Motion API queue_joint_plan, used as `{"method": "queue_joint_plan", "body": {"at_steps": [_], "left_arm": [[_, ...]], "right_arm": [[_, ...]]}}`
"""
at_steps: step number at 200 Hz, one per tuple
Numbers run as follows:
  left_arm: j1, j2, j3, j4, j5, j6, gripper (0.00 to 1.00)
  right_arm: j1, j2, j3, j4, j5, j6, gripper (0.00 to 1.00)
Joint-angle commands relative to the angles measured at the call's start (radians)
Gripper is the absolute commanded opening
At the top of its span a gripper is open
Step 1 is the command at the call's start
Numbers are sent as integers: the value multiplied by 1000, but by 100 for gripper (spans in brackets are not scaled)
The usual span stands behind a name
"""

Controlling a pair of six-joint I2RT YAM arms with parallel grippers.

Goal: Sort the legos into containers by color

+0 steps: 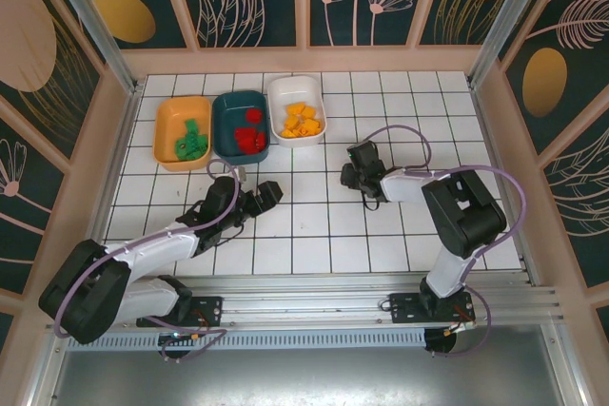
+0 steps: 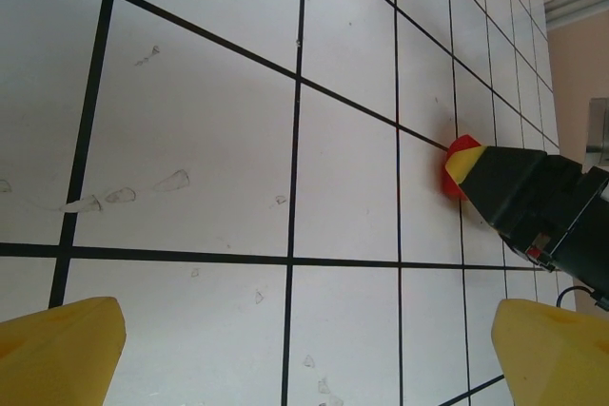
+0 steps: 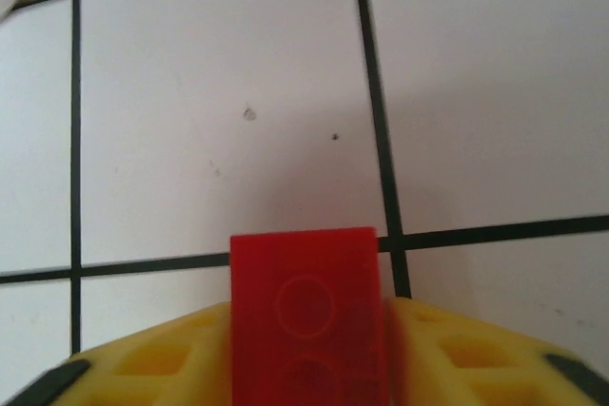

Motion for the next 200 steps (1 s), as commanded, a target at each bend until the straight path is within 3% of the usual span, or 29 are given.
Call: {"method": "queue_joint_plan", "body": {"at_steps": [1,50,59,85,96,126,154,165,179,200], "left_arm": [[-6,-9,10,-22,-35,11,98],[34,-229,15,-253,-262,1,99],[96,-282,-6,-272,-230,1,98],[394,-446,-112,-302,-60,-24,99],[470,-489,-142,-316,-22,-35,98],[504,-446,-184,-279,65,-55,99],[505,-385,-199,-232,124,-63,98],[506,-393,-196,-237,133,-56,99],[506,-419,-183,-267,131,-40,98],[506,-463,-167,-311,124,-14,98]], "right_arm": [[49,-14,22,-23,83,-37,29],[124,-66,104,-10,63,-84,25],[143,-58,135,-14,61,-90,25],[195,-26,222,-2,25,-99,25],[209,4,268,16,-17,-98,25],[257,174,490,1,-124,-122,25],[289,371,757,-69,-150,-168,26],[288,435,849,-96,-150,-170,31],[287,499,963,-163,-136,-174,49],[290,488,1009,-176,-127,-191,61]]}}
